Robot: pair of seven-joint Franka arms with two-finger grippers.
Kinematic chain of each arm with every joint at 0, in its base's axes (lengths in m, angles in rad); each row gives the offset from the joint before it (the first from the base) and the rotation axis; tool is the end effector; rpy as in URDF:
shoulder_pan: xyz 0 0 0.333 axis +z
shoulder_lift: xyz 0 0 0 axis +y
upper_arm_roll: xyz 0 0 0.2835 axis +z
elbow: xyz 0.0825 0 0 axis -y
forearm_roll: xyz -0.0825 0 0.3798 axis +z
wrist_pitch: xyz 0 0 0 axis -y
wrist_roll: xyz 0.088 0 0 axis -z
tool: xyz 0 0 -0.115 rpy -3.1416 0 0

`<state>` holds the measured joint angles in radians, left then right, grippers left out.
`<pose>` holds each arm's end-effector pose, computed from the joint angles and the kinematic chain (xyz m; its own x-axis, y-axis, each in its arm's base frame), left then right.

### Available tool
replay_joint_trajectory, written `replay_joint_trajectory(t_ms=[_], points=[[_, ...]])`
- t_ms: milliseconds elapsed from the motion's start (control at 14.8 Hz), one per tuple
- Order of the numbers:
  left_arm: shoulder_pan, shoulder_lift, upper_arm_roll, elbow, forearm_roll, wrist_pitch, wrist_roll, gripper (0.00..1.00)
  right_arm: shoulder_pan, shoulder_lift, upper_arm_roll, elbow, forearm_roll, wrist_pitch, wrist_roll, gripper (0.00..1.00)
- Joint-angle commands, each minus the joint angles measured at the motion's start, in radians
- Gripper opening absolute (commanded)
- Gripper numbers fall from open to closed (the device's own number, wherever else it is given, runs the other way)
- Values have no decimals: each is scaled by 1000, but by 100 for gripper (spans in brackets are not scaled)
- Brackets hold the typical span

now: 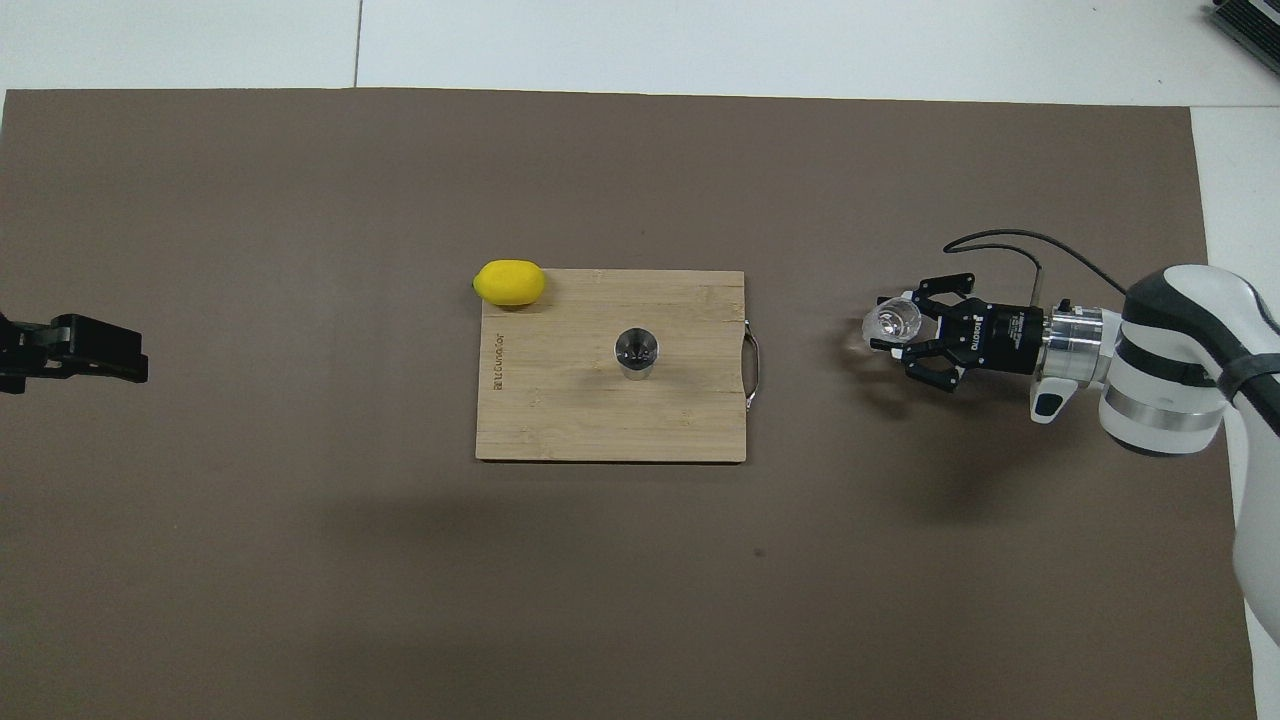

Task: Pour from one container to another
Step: 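Lower the glass cup onto the table and open the right gripper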

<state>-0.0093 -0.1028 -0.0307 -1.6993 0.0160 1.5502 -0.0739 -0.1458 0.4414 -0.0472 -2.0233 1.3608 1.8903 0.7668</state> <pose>0.5170 -0.0195 0.5772 0.9984 0.0346 -0.0448 0.0336 -0.9992 -0.0225 0.5642 -0.0291 0.2044 -0.1345 -0.3658 -0.9209 -0.9674 0.2496 0.0422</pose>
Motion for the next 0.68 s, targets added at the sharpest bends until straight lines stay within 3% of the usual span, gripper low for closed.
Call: replay_joint_trajectory(t_ms=[0, 609], points=[[-1, -8, 2, 10, 16, -24, 2, 100, -20, 13, 12, -8, 37, -14, -55, 0], [-1, -9, 0, 9, 16, -16, 0, 100, -28, 40, 10, -8, 37, -1, -83, 0]])
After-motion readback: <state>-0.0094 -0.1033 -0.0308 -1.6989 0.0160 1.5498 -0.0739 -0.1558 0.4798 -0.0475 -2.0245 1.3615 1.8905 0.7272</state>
